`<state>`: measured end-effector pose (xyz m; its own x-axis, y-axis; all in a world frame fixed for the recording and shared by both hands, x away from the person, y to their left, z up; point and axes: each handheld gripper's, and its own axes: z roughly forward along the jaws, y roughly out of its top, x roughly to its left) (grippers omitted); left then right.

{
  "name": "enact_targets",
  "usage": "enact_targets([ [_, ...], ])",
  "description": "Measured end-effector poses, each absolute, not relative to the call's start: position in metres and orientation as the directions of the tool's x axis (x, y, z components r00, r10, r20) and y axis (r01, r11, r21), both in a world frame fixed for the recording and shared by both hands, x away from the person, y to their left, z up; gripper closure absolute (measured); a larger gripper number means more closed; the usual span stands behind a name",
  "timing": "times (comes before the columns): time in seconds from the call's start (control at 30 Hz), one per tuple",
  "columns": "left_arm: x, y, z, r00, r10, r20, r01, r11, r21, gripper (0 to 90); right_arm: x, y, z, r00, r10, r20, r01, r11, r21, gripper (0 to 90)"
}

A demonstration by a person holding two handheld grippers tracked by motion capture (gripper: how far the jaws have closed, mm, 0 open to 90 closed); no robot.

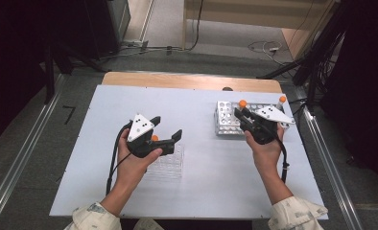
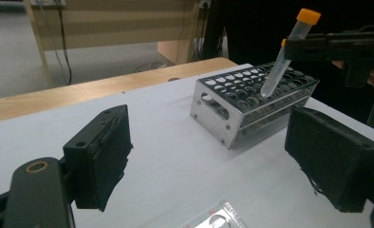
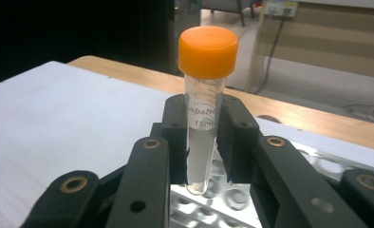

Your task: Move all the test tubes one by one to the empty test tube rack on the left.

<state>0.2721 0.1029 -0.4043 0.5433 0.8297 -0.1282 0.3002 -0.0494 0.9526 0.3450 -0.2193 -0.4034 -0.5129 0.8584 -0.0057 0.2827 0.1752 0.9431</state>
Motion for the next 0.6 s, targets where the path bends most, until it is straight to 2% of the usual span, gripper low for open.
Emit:
enact_targets([
  [0.27, 0.276, 0.090, -0.406, 0.553, 0.825, -0.117, 0.298, -0.064, 0.952, 15.9, 0.330, -0.195, -0.413, -0.595, 0.804, 0.001, 0.294, 0.216, 0.931, 72.2],
  [0.6, 0.279, 0.065, -0.407, 0.595, 0.796, -0.112, 0.298, -0.090, 0.950, 13.5, 0.315, -0.176, -0.425, -0.656, 0.755, -0.013, 0.302, 0.279, 0.912, 72.2],
])
